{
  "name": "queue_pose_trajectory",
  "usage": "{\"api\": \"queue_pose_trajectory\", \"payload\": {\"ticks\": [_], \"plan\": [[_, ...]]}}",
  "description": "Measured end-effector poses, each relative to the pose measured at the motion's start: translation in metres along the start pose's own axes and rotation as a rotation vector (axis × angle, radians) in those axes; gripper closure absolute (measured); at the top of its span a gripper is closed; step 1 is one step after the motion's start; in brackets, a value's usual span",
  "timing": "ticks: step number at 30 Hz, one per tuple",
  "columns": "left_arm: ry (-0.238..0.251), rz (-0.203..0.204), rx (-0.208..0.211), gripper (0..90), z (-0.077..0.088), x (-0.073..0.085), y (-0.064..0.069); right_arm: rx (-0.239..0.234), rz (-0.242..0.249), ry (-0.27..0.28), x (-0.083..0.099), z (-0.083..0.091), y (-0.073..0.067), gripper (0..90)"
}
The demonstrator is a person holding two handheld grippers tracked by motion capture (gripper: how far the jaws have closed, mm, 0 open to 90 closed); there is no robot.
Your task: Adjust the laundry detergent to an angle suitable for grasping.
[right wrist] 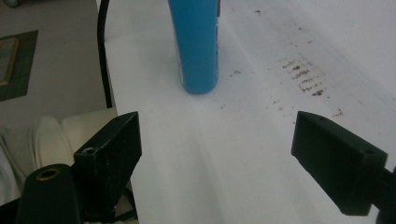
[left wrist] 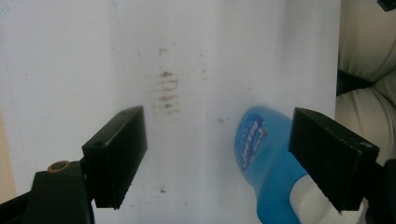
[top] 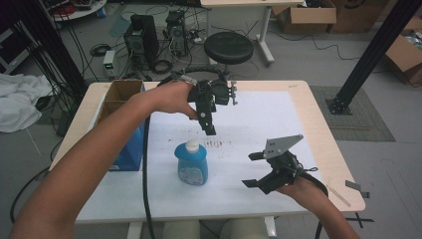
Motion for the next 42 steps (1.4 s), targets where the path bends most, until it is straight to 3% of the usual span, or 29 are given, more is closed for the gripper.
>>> {"api": "queue_pose_trajectory", "payload": {"ticks": [10,14,42], "plan": [[0.01,0.012,-0.003,20.1,0.001,0.005,-0.004,-0.011,0.002,0.077,-0.009,-0.023,-0.003,15.2],[0.01,0.015,-0.008,20.1,0.001,0.006,-0.005,-0.011,0.008,0.136,-0.014,-0.032,-0.003,15.1],[-0.002,0.022,-0.016,20.2,0.0,0.01,-0.007,-0.021,0.03,0.288,-0.047,-0.082,-0.007,14.8]]}}
Point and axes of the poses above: each handheld gripper's, and its own axes: z roughly backward along the jaws, x roughly out of its underside, y roughly to its right, the point moved 9 cm from there along -z, roughly forward along the jaws, and after that the axes turned 3 degrees about -x, right-handed, at the moved point
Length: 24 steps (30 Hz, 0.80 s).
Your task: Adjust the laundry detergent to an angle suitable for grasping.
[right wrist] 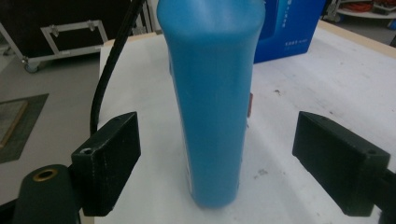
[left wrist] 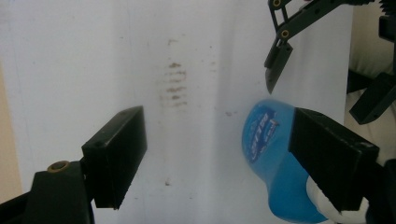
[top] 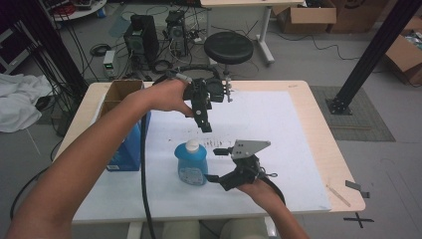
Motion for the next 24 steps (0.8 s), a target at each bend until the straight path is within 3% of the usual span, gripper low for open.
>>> {"api": "queue_pose_trajectory", "payload": {"ticks": [9,24], "plan": [[0.0,0.0,-0.001,20.1,0.001,0.001,0.001,0.004,0.004,0.042,-0.006,-0.02,0.001,14.7],[0.006,0.004,-0.004,20.1,0.003,0.002,0.001,0.008,0.005,0.048,-0.009,-0.045,0.002,14.7]]}}
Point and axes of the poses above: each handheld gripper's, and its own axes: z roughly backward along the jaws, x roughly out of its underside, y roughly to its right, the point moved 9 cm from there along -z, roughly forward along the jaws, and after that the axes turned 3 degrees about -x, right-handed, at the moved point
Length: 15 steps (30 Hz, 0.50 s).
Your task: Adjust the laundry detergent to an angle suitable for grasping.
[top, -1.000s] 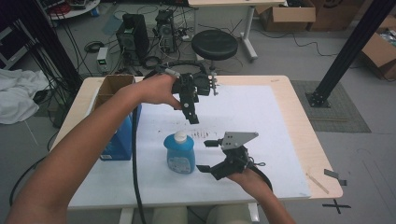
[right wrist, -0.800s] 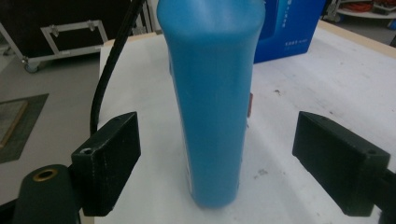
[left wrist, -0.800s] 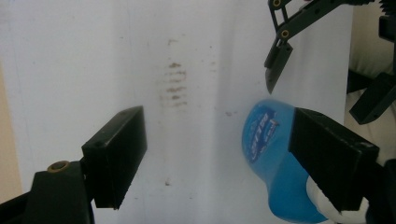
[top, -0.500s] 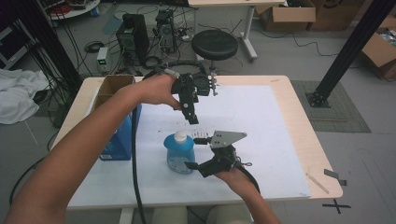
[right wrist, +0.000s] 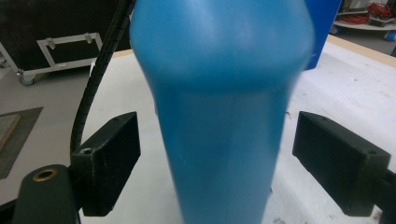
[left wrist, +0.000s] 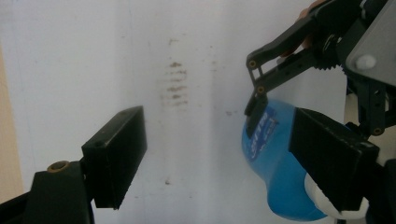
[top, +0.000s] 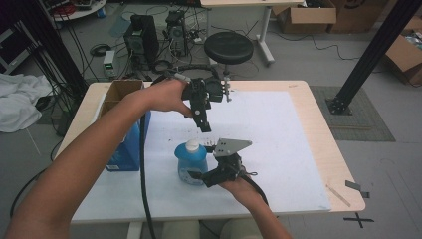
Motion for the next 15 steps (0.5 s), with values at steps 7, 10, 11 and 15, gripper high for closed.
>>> {"api": "queue_pose_trajectory", "payload": {"ticks": [7,10,11,15], "plan": [[-0.004,0.003,-0.003,20.2,-0.0001,0.0015,-0.0005,0.004,-0.001,0.008,-0.0012,-0.0081,0.0,15.0],[-0.002,0.003,-0.001,20.3,-0.0003,0.0019,-0.0003,0.007,-0.006,0.008,-0.0007,-0.0094,0.0014,15.7],[-0.001,0.001,0.0,20.3,-0.0003,0.0019,-0.0004,0.009,-0.007,0.01,-0.0006,-0.0096,0.0021,15.9],[-0.001,0.003,-0.001,20.4,-0.0001,0.002,-0.0006,0.003,-0.005,0.019,0.0003,-0.0095,0.0026,23.6]]}}
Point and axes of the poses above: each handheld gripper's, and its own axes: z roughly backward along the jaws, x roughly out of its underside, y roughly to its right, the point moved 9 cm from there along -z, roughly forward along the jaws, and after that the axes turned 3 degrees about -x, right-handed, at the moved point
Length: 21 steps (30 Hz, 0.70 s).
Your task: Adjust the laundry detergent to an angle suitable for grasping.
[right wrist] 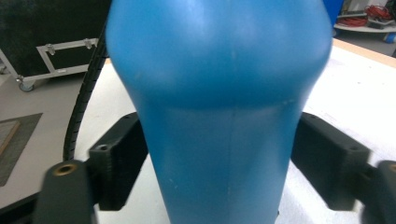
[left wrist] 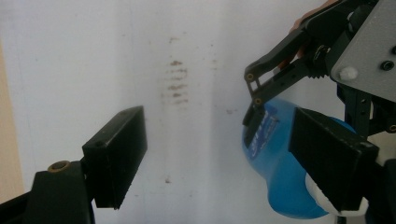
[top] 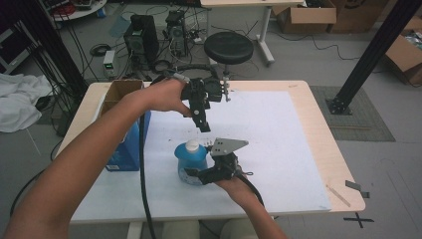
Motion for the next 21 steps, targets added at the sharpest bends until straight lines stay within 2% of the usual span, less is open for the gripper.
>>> {"api": "queue_pose_trajectory", "payload": {"ticks": [9,21], "plan": [[-0.001,-0.001,-0.001,20.5,0.0,-0.001,0.0001,-0.004,0.003,0.006,-0.0009,-0.0004,-0.001,24.3],[-0.004,-0.002,-0.002,20.7,0.0001,-0.0007,0.0009,-0.024,0.013,0.011,-0.0022,-0.0019,-0.0021,32.6]]}}
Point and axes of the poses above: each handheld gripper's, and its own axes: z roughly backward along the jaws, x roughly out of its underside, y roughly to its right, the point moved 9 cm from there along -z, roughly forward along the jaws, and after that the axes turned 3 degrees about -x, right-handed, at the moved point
